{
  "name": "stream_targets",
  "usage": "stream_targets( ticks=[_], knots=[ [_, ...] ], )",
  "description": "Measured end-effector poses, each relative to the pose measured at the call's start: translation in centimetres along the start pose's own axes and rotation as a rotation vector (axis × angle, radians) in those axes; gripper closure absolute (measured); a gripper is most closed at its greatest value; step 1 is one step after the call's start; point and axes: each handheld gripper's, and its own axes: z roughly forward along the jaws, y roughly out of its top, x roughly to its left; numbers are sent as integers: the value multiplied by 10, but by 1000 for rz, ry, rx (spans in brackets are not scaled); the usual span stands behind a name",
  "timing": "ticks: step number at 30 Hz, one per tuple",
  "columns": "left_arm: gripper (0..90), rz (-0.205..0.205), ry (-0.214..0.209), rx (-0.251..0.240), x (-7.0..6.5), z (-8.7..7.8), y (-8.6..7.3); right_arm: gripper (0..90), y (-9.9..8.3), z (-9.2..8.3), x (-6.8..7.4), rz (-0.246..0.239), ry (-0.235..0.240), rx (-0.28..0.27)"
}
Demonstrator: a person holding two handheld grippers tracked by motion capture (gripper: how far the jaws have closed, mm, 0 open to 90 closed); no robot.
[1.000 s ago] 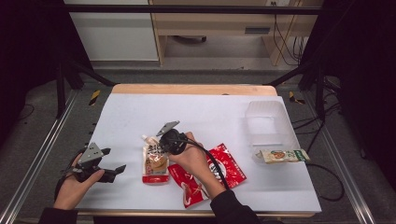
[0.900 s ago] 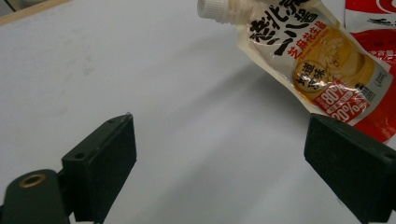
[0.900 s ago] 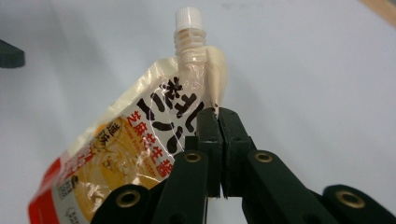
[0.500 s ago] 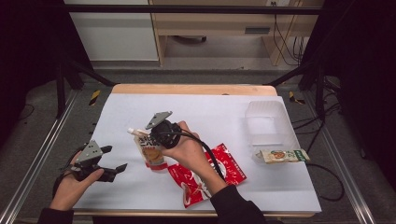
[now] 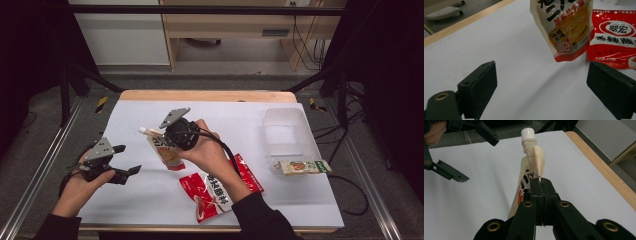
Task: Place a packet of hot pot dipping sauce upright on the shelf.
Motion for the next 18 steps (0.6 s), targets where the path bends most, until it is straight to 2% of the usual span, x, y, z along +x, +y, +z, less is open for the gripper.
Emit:
stream_targets(
  ticks=[9, 18],
  knots=[
    [90, 47, -29, 34, -5, 8, 30, 900, -1, -17, -7, 3, -16, -11],
    [94, 77, -77, 48, -14, 25, 54, 900, -2, -35, -13, 15, -14, -32]
  ],
)
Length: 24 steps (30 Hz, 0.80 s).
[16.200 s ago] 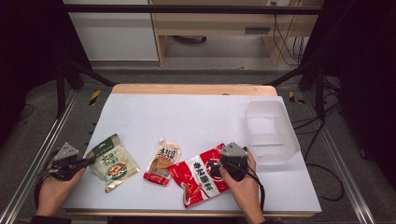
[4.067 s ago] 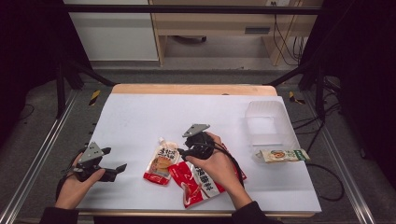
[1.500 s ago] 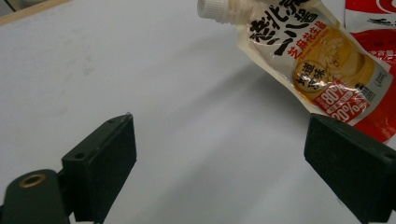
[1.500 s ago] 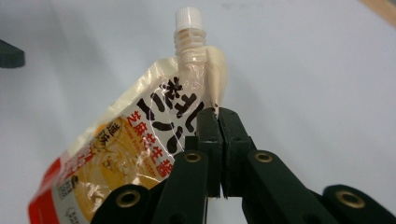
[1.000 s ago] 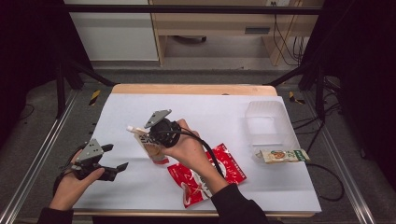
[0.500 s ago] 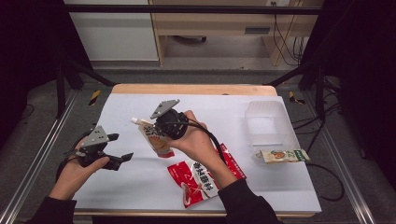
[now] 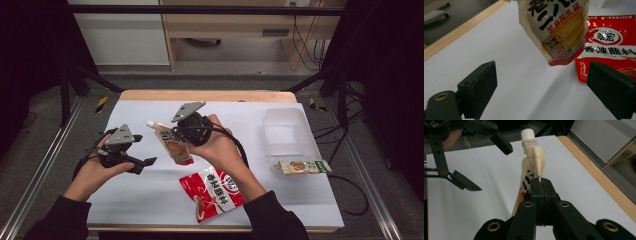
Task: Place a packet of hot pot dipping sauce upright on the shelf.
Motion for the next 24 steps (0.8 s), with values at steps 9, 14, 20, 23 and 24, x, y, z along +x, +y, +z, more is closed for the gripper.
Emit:
stream_targets(
  ticks=[9, 14, 20, 23, 24],
  knots=[
    [120, 32, -22, -5, -3, 9, 23, 900, -2, -10, -1, -6, 7, -18],
    [198, 46, -30, -18, -1, 12, 31, 900, -4, -13, 1, -5, 21, -26],
    [291, 41, -58, -33, 3, 16, 33, 900, -4, -18, 4, -13, 30, -32],
    [315, 47, -63, -34, 3, 14, 36, 900, -5, -19, 4, -15, 26, -29],
    [315, 51, -63, -32, 3, 13, 37, 900, -6, -19, 4, -13, 26, -28]
  ],
)
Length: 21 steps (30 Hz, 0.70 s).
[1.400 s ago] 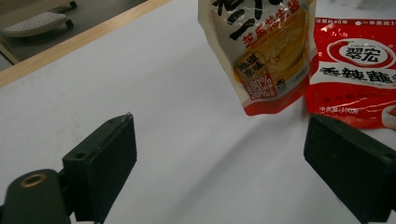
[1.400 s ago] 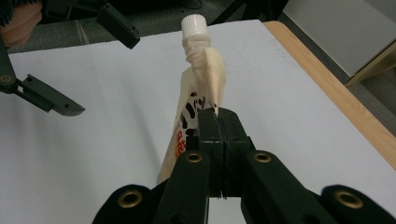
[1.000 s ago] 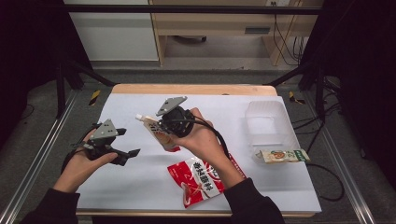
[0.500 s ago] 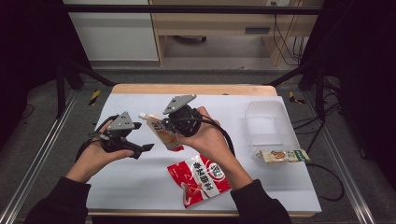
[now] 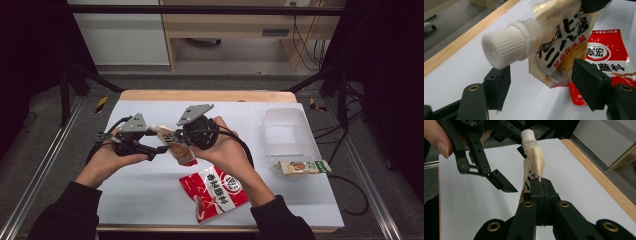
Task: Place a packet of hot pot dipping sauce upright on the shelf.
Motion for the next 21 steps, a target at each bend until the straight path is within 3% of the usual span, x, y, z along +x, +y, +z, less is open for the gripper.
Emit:
stream_targets(
  ticks=[6, 11, 21],
  knots=[
    [290, 14, 1, -3, 5, -6, 10, 900, -5, 0, 0, -8, 16, 12],
    [309, 51, -24, 2, 5, -7, 16, 900, -8, 2, 2, -5, 32, 13],
    [625, 36, -91, 25, 8, -4, 19, 900, -12, 1, -1, -1, 40, 8]
  ],
)
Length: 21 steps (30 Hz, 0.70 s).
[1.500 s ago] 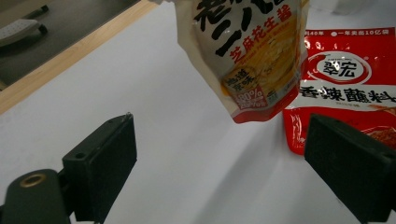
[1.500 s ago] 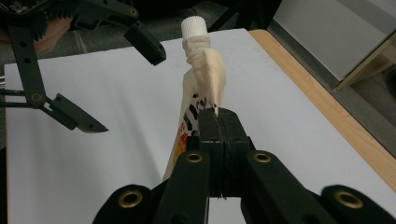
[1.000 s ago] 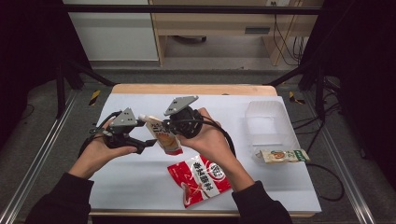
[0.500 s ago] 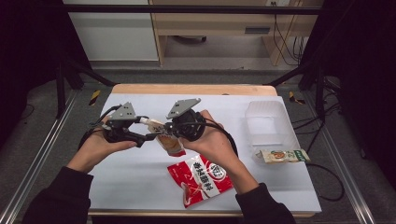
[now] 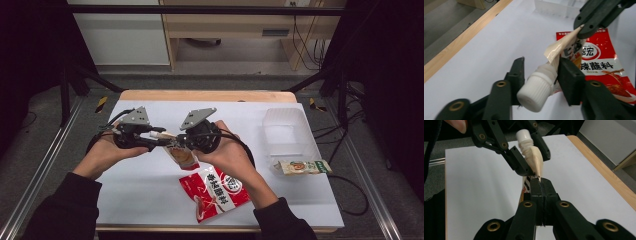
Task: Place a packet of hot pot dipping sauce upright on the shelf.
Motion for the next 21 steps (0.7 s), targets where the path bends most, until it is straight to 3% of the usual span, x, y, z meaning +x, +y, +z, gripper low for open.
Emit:
stream_targets(
  ticks=[3, 9, 16, 21],
  knots=[
    [696, 6, -12, -7, -3, 0, 3, 900, -4, -3, -5, 23, 6, -7],
    [715, 16, -10, 7, -7, 2, 16, 899, -7, -9, -10, 33, -1, -3],
    [723, 84, -1, 48, -14, 1, 37, 881, -7, -18, -16, 22, -12, 27],
    [725, 127, 10, 78, -19, 4, 44, 723, 0, -24, -19, -39, -38, 97]
  ],
)
